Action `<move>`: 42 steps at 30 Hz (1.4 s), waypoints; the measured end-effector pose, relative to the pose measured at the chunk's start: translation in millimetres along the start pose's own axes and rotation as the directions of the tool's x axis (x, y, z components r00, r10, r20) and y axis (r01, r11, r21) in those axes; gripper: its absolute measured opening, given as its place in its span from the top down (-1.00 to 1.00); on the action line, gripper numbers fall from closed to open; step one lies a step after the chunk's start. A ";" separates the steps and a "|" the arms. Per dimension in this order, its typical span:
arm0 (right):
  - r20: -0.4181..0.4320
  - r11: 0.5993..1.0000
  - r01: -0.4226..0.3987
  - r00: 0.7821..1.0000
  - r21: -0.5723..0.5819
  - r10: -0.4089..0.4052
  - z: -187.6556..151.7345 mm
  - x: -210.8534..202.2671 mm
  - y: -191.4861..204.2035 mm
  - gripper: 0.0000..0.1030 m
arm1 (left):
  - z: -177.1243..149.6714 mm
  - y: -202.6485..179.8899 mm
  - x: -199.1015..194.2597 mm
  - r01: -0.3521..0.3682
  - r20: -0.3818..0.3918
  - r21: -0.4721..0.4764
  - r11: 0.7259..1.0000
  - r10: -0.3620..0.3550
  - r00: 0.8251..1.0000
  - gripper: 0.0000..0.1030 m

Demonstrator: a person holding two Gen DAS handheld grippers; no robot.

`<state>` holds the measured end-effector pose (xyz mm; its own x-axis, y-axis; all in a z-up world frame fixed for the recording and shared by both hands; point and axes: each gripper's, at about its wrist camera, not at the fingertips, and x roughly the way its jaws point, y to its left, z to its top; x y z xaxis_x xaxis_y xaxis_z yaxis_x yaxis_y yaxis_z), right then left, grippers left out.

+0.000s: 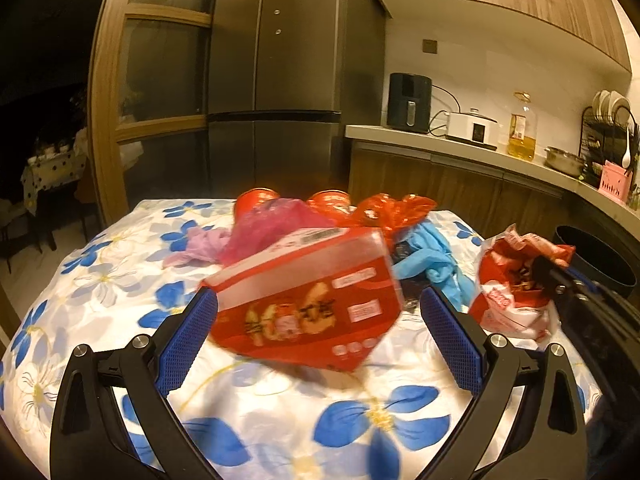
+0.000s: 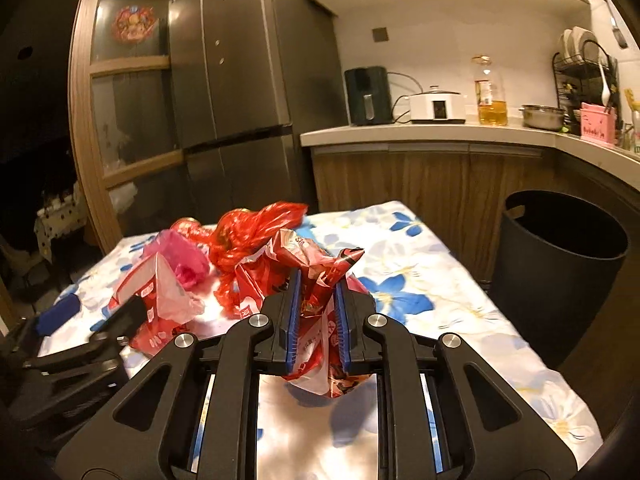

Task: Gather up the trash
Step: 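Grasp the red printed snack bag with the left tool while the right tool grasps a red wrapper, then carry the snack bag and red wrapper with both tools over the bin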

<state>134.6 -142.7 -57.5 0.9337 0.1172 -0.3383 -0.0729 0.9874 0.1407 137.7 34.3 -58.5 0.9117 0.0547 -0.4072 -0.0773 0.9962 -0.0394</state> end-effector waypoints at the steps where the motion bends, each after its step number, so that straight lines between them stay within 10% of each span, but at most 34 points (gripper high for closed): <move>1: 0.002 1.000 0.002 1.000 0.004 -0.002 0.8 -1.4 -2.9 0.69 | 0.6 -5.0 2.5 -0.004 0.001 0.002 1.000 0.004 1.000 -0.88; 7: 0.009 0.999 0.009 1.000 0.037 -0.010 1.4 -10.7 -19.7 0.69 | 4.7 -26.5 23.9 -0.086 -0.006 0.040 0.995 0.087 0.996 -0.85; 15: -0.004 0.998 0.008 1.000 0.060 -0.008 -1.7 -11.3 -30.4 0.70 | -4.7 -23.7 43.4 -0.084 -0.116 0.038 0.996 0.087 0.989 0.42; 21: -0.002 0.998 0.004 1.000 0.069 -0.004 -3.0 -16.6 -34.1 0.70 | -12.7 -16.1 39.8 -0.052 -0.134 0.028 0.998 0.055 0.989 0.93; 42: 0.049 0.995 0.073 0.996 0.061 -0.076 16.1 -54.5 -62.7 0.70 | 39.5 -61.8 -52.3 0.186 0.068 0.043 0.982 -0.189 0.980 0.99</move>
<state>93.9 -212.7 -32.9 0.9526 0.0367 -0.3019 0.0168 0.9849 0.1725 110.8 -27.4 1.3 0.9353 -0.1299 -0.3292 0.1111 0.9910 -0.0753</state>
